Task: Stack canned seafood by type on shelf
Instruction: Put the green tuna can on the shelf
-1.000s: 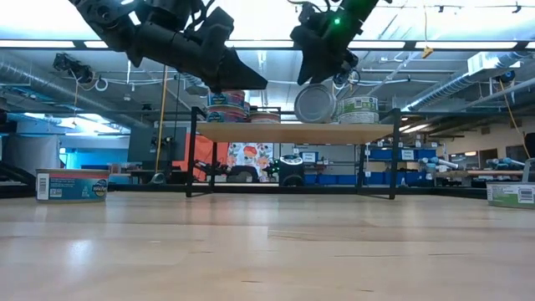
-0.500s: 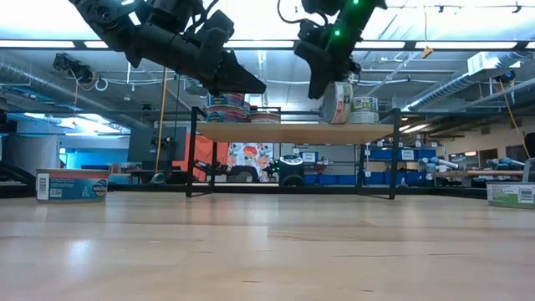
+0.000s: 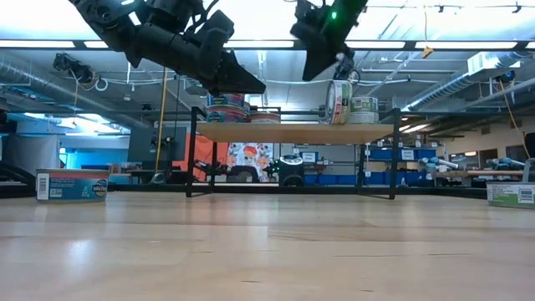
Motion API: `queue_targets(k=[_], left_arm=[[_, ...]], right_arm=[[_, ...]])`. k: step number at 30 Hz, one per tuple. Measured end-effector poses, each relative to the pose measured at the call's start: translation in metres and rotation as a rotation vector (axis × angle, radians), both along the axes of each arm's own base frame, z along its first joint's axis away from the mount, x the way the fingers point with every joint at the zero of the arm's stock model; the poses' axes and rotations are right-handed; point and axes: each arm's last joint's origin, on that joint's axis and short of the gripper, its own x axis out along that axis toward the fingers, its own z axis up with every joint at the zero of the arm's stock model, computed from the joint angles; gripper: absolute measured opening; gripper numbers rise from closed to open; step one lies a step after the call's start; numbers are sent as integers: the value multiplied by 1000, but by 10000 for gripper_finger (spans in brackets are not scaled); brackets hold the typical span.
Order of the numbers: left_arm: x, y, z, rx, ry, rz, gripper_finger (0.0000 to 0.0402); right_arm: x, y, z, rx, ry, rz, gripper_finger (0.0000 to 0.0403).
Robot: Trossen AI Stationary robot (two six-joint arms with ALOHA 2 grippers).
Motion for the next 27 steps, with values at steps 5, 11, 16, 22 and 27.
queue_targets(k=[5,11,16,22,27], left_arm=[[-1,0,-2,-3,20,0,73],[-1,0,-3,-5,35,0,73],[-1,-2,-5,-10,56,-4,73],[0,-8,-5,-7,54,-28,73],[0,-11,-5,-7,59,-39,73]], right_arm=[[-7,33,26,114,2,-54,89],[-12,103,-14,129,48,-258,179],[-14,134,-58,157,12,-312,262],[-22,149,-74,273,92,-292,295],[-38,165,-82,306,300,-211,290]])
